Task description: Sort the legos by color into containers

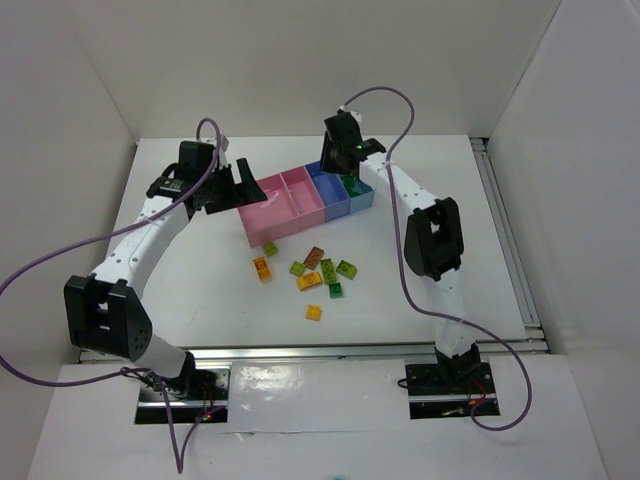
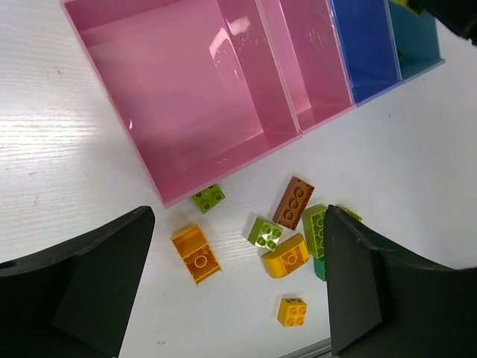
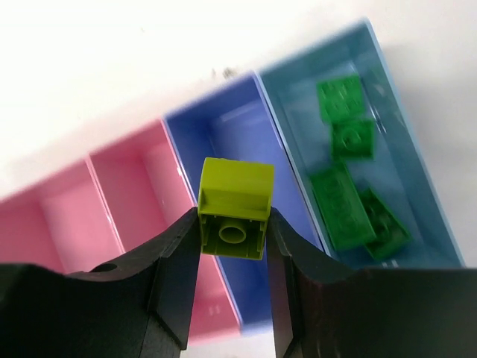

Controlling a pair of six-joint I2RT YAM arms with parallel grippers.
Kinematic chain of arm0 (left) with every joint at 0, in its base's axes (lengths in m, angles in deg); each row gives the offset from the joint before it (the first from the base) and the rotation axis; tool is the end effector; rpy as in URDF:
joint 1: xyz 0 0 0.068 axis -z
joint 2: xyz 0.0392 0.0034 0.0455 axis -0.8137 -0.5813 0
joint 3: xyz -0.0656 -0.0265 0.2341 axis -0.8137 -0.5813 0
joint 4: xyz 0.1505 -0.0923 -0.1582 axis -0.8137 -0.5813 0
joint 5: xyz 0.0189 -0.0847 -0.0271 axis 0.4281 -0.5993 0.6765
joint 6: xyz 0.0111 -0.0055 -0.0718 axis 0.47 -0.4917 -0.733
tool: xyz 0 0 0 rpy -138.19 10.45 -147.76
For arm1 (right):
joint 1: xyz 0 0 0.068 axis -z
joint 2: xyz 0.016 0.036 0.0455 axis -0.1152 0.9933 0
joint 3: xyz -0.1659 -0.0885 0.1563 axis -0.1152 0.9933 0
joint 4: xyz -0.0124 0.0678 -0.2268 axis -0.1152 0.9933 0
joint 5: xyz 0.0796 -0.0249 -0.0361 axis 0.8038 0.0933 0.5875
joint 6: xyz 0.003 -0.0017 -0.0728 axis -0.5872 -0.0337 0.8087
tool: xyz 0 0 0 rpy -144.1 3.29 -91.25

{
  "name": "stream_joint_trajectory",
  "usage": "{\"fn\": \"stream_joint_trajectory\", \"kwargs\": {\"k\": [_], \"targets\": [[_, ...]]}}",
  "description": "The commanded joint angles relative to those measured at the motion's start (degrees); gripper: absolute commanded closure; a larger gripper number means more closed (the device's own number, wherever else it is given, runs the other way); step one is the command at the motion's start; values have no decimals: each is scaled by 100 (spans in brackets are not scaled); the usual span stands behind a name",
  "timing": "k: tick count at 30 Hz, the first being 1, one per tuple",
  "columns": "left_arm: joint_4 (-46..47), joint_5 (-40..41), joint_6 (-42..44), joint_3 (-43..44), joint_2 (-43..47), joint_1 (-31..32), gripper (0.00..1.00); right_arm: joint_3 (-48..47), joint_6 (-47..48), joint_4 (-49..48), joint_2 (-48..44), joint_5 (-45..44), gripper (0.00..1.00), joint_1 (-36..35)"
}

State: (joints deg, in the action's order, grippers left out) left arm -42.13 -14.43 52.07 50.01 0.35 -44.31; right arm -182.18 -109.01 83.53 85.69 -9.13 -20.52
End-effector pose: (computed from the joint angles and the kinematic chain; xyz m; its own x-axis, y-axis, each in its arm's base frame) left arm 0.3245 -0.0676 0.2872 -0.6861 -0.3556 -0.6347 -0.0399 0.8895 -0.4552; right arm 0.4406 0.2128 0.2332 -0.6655 0.1648 -0.7280 -0.0149 0.9722 0.2336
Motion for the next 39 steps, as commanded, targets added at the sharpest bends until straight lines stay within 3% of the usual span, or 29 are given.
{"fn": "stream_joint_trajectory", "kwargs": {"k": [1, 8, 10, 14, 20, 23, 28, 33, 39], "targets": [[5, -157, 113, -110, 298, -75, 6, -924, 121, 91, 516, 125, 69, 59], [5, -140, 113, -233, 351, -128, 6, -786, 121, -40, 631, -59, 67, 7], [-47, -140, 113, -233, 351, -128, 6, -786, 121, -92, 631, -60, 62, 7], [-48, -193, 113, -233, 404, -128, 6, -1084, 121, 118, 684, 125, 36, 7], [5, -421, 245, -181, 404, -66, 6, -673, 235, 119, 36, -112, 33, 7], [5, -368, 245, -180, 404, -66, 6, 108, 287, -92, -720, -341, 36, -46], [5, -368, 245, -180, 404, -66, 6, 2371, 288, -671, -2144, -552, 37, -46], [5, -368, 245, -180, 404, -66, 6, 4001, 235, -778, -3409, -62, 37, -98], [110, -316, 298, -233, 404, -13, 6, 5400, 235, -515, -3868, 634, 27, -335]]}}
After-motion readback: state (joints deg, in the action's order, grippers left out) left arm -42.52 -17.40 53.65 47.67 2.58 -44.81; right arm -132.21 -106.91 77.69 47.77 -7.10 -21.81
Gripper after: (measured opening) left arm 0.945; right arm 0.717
